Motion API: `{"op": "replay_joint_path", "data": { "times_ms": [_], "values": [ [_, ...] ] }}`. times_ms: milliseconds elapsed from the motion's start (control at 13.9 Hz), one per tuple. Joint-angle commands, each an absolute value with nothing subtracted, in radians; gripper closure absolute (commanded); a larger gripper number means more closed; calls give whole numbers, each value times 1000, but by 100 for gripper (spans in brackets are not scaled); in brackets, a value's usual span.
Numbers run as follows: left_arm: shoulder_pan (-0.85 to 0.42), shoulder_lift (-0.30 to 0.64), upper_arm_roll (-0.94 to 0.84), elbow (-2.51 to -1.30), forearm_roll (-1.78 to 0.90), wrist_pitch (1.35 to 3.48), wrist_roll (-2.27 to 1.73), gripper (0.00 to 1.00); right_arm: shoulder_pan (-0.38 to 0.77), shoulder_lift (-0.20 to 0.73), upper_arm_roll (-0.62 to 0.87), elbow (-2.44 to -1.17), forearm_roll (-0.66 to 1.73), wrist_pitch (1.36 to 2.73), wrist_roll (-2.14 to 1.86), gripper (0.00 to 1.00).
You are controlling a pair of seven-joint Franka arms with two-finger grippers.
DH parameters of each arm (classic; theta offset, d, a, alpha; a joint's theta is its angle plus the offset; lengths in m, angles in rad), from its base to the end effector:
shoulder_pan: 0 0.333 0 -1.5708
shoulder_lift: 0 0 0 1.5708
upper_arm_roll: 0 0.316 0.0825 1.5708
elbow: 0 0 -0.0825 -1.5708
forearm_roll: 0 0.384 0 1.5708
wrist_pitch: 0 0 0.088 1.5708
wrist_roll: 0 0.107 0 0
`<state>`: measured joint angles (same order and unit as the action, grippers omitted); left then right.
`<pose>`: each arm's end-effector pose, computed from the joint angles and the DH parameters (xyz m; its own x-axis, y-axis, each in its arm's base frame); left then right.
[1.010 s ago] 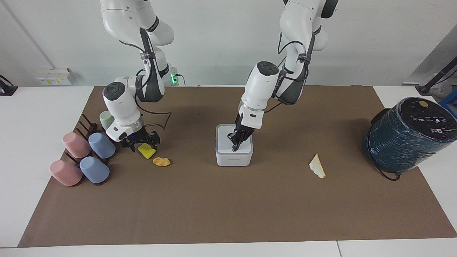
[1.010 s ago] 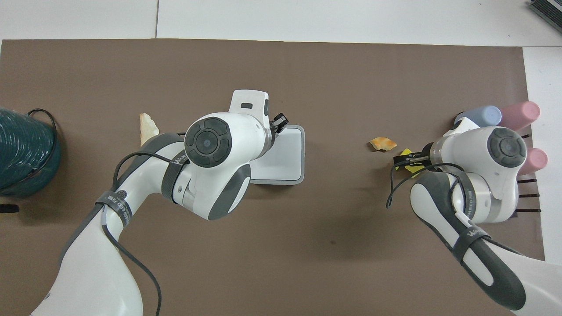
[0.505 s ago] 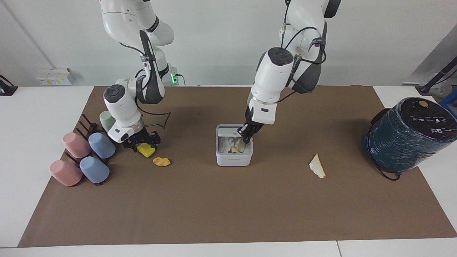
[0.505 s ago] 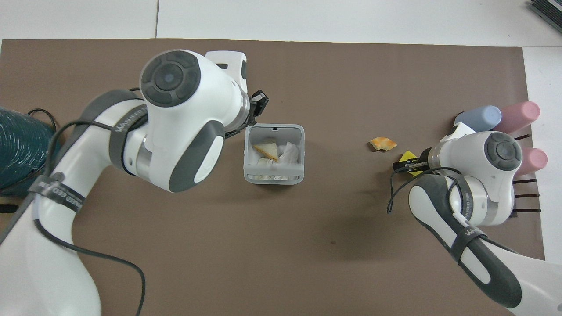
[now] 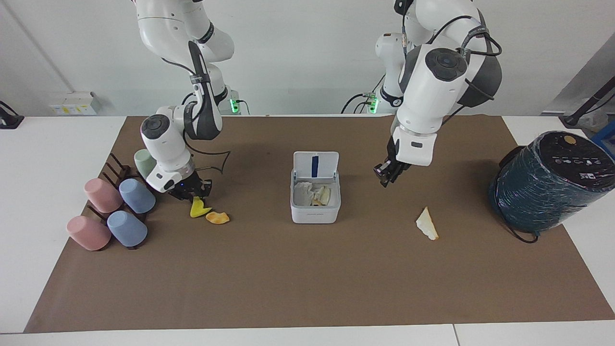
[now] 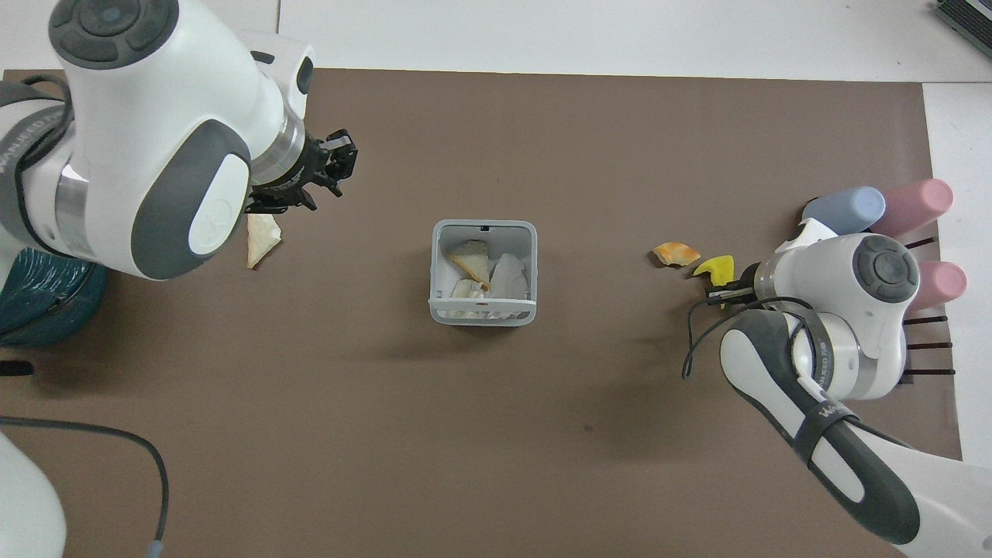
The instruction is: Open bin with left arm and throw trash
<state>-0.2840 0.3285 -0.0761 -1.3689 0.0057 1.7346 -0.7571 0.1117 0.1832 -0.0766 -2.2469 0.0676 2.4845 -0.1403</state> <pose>0.6234 -0.2260 0.5357 0.9206 0.3903 0.0147 0.3895 -0.9202 0.0399 0.5453 0.0190 0.2899 0.9906 0.1235 0.0581 0.1250 -0.9919 -0.0223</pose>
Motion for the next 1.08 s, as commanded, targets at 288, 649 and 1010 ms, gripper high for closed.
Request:
{"op": "replay_joint_path", "data": {
  "times_ms": [288,649,1010],
  "values": [
    [-105,236,-84,-1647,25,1993,-261,0,139,121,-63,-2056,97,2182,27,100],
    [-71,251,-81,-1857,26,2254,-120,0,209,114,-37,-1791,222,1907,193,100],
    [-64,305,-81,-1939,26,2384,-91,0,274,146,4,-1658,354,1932,337,100]
  ]
}}
